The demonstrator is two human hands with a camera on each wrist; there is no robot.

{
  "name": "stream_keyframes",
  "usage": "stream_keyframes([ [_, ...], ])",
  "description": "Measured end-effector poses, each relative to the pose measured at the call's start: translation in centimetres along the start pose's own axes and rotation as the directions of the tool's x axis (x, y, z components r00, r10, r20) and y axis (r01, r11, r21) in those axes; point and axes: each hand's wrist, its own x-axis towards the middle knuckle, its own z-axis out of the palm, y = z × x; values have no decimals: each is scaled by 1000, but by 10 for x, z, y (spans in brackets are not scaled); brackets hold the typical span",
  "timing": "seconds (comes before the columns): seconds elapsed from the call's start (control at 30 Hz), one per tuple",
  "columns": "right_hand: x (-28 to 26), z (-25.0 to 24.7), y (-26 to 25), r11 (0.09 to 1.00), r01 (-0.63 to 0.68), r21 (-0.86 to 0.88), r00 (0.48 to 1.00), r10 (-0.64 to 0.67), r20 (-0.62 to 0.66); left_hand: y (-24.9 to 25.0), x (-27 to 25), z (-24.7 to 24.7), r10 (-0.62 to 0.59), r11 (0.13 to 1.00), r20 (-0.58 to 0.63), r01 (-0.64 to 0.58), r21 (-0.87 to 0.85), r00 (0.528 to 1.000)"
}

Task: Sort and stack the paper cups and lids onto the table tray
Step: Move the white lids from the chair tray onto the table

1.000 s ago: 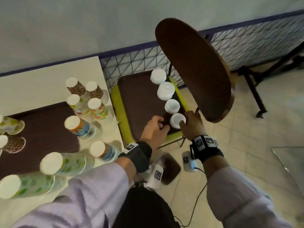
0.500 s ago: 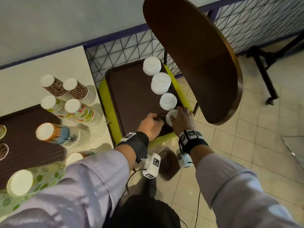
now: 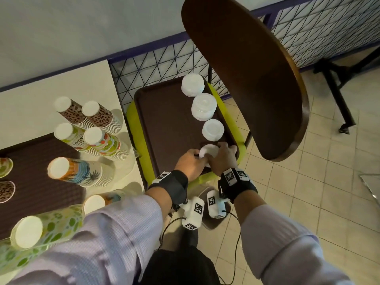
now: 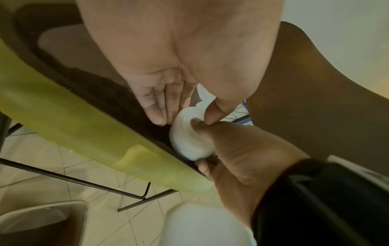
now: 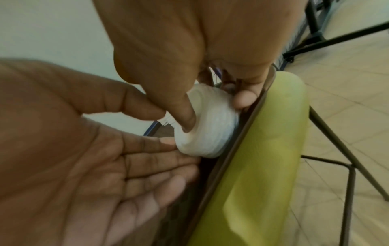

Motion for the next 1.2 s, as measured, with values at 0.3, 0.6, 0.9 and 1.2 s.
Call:
stream_keyframes([
  [0.3,-11,-12,-3,931,93,353,981,-146,125,-3,-14,-3,0,966,-77,-19,-256,997],
  [0.6,-19,-3,-29,723,-50,689,948,-184,261,5,-20,-15,-11,919,-187,-64,-388,982],
  [0.9,16,-23,-45,929,347,124,920,-313,-236,-7,-18,-27,24,951,-348,-128,-280,937],
  [1.2,61,-25,-47,947,218,-236,934,-272,-231,-15,-23,-26,16,938,-340,-132,-321,940],
])
